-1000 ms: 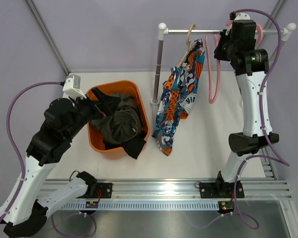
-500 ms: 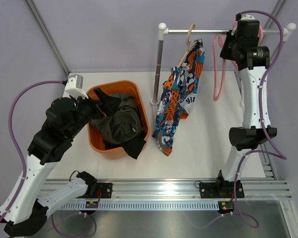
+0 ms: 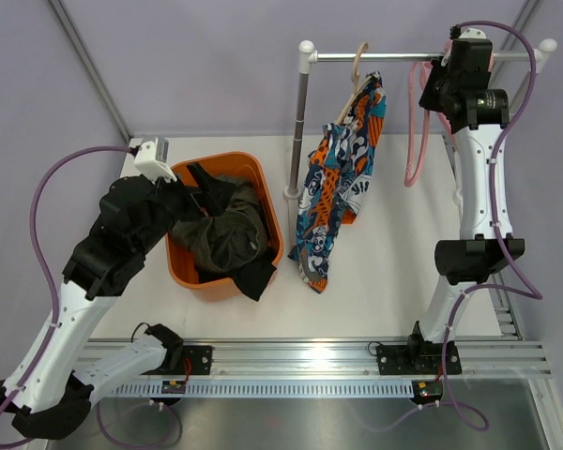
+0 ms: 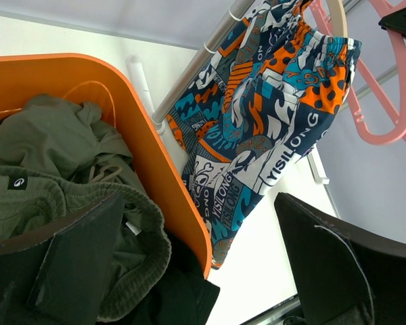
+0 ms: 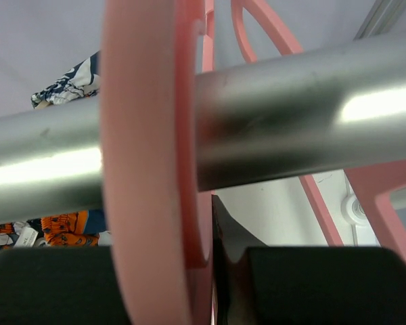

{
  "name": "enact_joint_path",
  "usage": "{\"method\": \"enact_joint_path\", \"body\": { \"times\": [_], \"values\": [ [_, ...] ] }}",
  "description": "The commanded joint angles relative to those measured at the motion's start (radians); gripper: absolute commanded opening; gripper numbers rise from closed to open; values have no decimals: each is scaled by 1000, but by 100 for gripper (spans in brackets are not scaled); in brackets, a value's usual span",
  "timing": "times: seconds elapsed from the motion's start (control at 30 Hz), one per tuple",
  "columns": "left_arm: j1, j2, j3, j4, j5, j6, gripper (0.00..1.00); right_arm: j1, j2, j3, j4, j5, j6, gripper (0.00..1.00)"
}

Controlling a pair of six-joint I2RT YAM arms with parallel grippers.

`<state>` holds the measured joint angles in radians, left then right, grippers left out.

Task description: Remove the shorts from the hanger

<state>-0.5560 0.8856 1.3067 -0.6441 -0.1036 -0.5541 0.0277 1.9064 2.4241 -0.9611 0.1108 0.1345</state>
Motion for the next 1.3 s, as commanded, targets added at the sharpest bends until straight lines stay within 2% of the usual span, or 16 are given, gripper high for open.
{"method": "enact_joint_path", "body": {
  "times": [0.0, 0.1, 0.13, 0.33, 0.37, 0.57, 0.7, 0.87, 1.0, 1.1, 1.27],
  "values": [
    [2, 9, -1, 60, 36, 11, 99, -5, -27, -49, -11, -13, -10, 0],
    [4, 21, 9, 51, 47, 13, 99, -5, -46, -97, 7, -28, -1, 0],
    [4, 27, 12, 49, 47, 14, 99, -5, -55, -112, 12, -30, 7, 4],
    [4, 35, 12, 63, 64, 40, 99, -5, -116, -157, 42, -22, 19, 32],
    [4, 42, 14, 60, 74, 54, 99, -3, -125, -158, 45, -5, 19, 43],
    [4, 69, 36, 41, 67, 88, 99, -3, -220, -181, 59, 6, 50, 61],
    [4, 61, 5, 61, 67, 94, 99, -5, -283, -197, 29, 18, 62, 65],
    [4, 64, -24, 84, 61, 152, 99, -5, -438, -308, -8, 53, 80, 71],
    [5, 78, -37, 75, -10, 209, 99, 15, -552, -411, 42, -80, 154, 71],
    [5, 76, -40, 81, -45, 247, 99, 122, -515, -367, 47, -47, 169, 71],
    [5, 66, -37, 81, -97, 284, 99, 230, -400, -283, 68, -19, 189, 71]
  ]
}}
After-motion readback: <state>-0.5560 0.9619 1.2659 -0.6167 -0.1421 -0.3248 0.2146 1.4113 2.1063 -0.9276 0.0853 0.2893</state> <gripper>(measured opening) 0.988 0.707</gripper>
